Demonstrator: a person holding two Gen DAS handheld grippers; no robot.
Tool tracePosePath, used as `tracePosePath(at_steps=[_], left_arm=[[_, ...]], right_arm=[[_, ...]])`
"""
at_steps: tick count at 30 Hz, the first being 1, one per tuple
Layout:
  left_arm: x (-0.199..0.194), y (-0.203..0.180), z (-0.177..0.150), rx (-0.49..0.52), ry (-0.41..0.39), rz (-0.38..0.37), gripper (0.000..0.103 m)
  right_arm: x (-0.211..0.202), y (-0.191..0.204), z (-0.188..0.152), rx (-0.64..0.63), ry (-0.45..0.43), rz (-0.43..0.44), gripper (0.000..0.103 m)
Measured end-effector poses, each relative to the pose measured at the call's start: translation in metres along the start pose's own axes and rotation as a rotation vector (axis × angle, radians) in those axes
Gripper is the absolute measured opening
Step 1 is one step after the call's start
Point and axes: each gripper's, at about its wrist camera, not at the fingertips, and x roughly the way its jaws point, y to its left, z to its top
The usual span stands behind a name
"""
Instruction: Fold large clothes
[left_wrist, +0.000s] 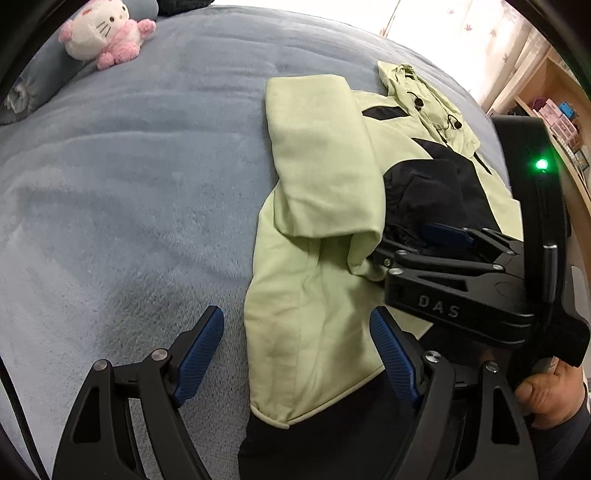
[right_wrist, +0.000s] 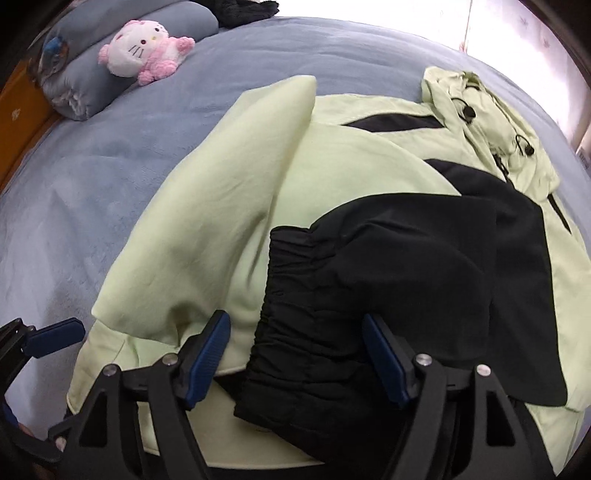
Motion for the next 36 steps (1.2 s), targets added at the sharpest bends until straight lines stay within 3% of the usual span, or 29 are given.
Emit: tracePosePath(at_steps=[2, 3, 6, 7, 17, 20, 25, 28, 31, 36], left_arm=[[-0.002, 0.004, 0.0, -0.005, -0.007, 0.001, 0.08], [-0.003, 0.005, 0.001, -0.006, -0.011, 0.004, 0.079], [-0.006, 0.002, 0.004, 0.009, -0.024, 0.011, 0.079], [-0.006, 0.001, 0.005, 0.017, -0.027, 0.013, 0.079], [0.02, -0.023, 0.027, 0.088, -0.037, 0.078, 0.079], [0.029, -0.03, 0.035, 0.12, -0.048, 0.124, 0.069], [0.03, -0.025, 0.041, 0.112, -0.058, 0.133, 0.058], [0.025, -0.014, 0.042, 0.083, -0.047, 0.108, 0.058], [0.024, -0.009, 0.043, 0.075, -0.05, 0.133, 0.058], [0.035, -0.028, 0.051, 0.122, -0.057, 0.142, 0.058]], right_arm=[[-0.004, -0.003, -0.003, -0.023, -0.018, -0.011, 0.042], [-0.008, -0.009, -0.004, -0.012, -0.017, 0.033, 0.032], [-0.023, -0.028, -0.002, 0.032, -0.032, 0.091, 0.014], [-0.034, -0.037, -0.003, 0.056, -0.054, 0.133, 0.013], [-0.128, -0.094, 0.01, 0.17, -0.286, 0.197, 0.01], [-0.15, -0.112, 0.017, 0.202, -0.363, 0.19, 0.008], [-0.178, -0.157, 0.016, 0.297, -0.471, 0.157, 0.008], [-0.183, -0.181, 0.012, 0.343, -0.494, 0.135, 0.008], [-0.179, -0.191, 0.01, 0.36, -0.486, 0.129, 0.007], [-0.168, -0.196, 0.007, 0.368, -0.464, 0.149, 0.007]])
